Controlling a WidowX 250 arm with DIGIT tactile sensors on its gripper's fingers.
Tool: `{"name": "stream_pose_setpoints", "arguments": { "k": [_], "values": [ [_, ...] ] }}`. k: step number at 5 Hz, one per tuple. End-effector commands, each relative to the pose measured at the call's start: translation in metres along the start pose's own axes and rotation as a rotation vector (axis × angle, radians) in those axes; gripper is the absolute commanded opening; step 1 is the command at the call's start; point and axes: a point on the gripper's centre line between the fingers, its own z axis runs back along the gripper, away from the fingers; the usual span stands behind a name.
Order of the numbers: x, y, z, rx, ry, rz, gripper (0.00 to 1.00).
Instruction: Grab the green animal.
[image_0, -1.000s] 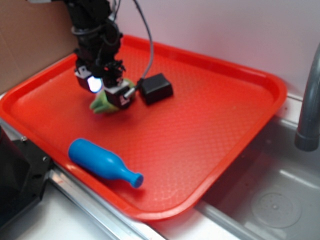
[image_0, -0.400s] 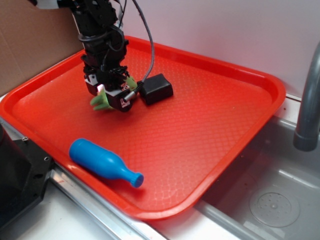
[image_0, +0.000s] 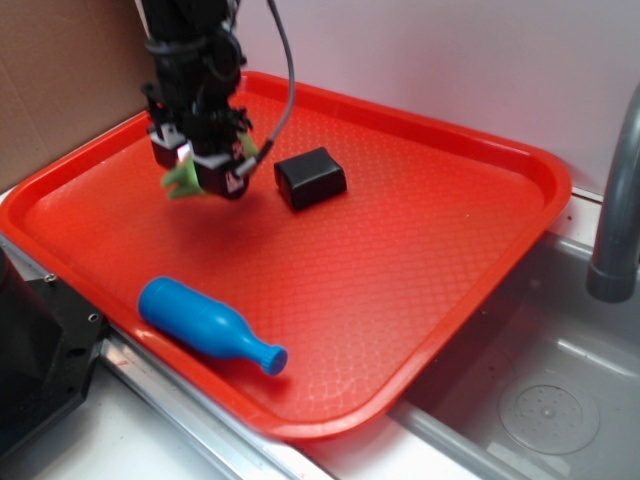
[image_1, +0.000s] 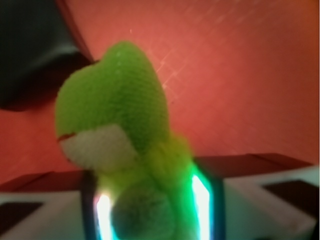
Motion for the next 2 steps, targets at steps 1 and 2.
{"name": "stream_pose_setpoints", "arguments": {
  "k": [1, 2],
  "values": [
    [-0.025, -0.016, 0.089, -0.046, -0.077, 0.033, 0.00],
    [-0.052, -0.013, 0.119, -0.091, -0.114, 0.022, 0.00]
  ]
}}
